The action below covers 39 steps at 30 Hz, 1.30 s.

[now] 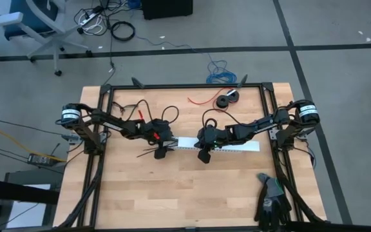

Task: Ziptie cables
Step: Close the white cable duct

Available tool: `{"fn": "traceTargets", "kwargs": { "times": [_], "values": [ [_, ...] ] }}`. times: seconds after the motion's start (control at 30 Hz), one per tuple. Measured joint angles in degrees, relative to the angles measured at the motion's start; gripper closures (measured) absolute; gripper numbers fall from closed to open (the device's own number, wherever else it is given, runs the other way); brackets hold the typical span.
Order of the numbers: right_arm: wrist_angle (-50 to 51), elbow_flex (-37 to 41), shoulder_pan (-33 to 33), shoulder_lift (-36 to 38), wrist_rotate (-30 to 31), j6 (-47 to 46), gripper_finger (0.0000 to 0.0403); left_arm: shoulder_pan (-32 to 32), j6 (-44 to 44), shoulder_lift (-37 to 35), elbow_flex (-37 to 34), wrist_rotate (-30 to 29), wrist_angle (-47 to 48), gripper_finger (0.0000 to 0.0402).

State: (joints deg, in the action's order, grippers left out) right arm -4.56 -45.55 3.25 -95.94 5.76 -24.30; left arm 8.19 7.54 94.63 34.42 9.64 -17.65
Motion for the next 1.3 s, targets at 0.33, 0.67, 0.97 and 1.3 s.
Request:
{"fn": "traceTargets", "kwargs": {
  "times": [0.33,0.67,0.97,1.3],
  "values": [
    [0.0,0.01,0.0,0.0,0.0,-0.01,0.0403,-0.09,-5.26,0.02,-11.24,-0.21,-23.66,0.0088],
    [-0.05,0.01,0.0,0.0,0.02,-0.01,0.0403,-0.09,-4.62,0.04,-12.59,-0.39,-25.9,0.0097],
    [-0.15,0.01,0.0,0.0,0.04,-0.01,0.0403,-0.07,-3.69,2.12,-10.98,-0.41,-26.43,0.0126],
    [-0.57,0.01,0.0,0.0,0.06,0.01,0.0403,-0.07,-4.63,2.16,-10.96,-0.37,-26.4,0.0165]
  ]
}}
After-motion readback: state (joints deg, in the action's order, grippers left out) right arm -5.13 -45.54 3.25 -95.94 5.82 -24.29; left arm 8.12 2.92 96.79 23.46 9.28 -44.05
